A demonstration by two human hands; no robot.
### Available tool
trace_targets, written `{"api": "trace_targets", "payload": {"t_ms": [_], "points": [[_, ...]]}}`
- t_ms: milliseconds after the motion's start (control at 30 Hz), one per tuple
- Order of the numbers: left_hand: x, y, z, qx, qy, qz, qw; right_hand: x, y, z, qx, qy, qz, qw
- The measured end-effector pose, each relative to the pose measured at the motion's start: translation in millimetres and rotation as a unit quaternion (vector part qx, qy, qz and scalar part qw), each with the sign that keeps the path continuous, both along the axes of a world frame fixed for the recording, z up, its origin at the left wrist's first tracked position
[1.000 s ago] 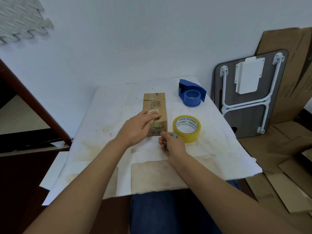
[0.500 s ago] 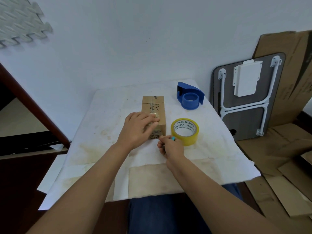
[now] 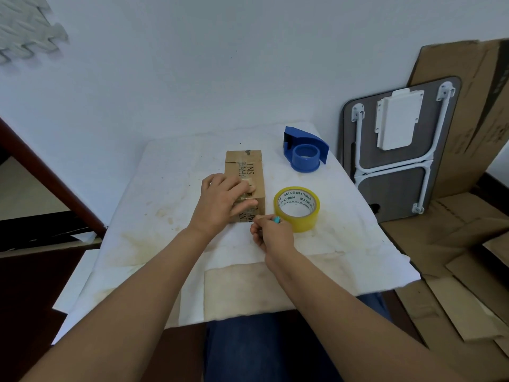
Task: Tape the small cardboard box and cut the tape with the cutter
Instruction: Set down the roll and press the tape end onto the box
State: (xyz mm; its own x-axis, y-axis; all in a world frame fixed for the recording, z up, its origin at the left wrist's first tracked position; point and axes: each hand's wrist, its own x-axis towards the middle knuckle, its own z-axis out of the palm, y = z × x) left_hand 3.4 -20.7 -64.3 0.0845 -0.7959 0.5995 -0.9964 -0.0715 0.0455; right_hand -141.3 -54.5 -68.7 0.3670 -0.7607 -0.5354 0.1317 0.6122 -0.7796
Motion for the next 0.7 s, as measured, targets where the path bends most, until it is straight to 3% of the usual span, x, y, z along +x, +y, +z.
{"api": "trace_targets", "payload": {"t_ms": [600, 700], "points": [[5, -1, -4, 0.036, -0.059, -0.004, 0.998, -18, 1, 4, -0.010, -0.029, 0.014, 0.999], [4, 0, -5, 0.039, -0.059, -0.002, 0.997, -28, 0, 9, -0.071, -0.006, 0.032, 0.997]]}}
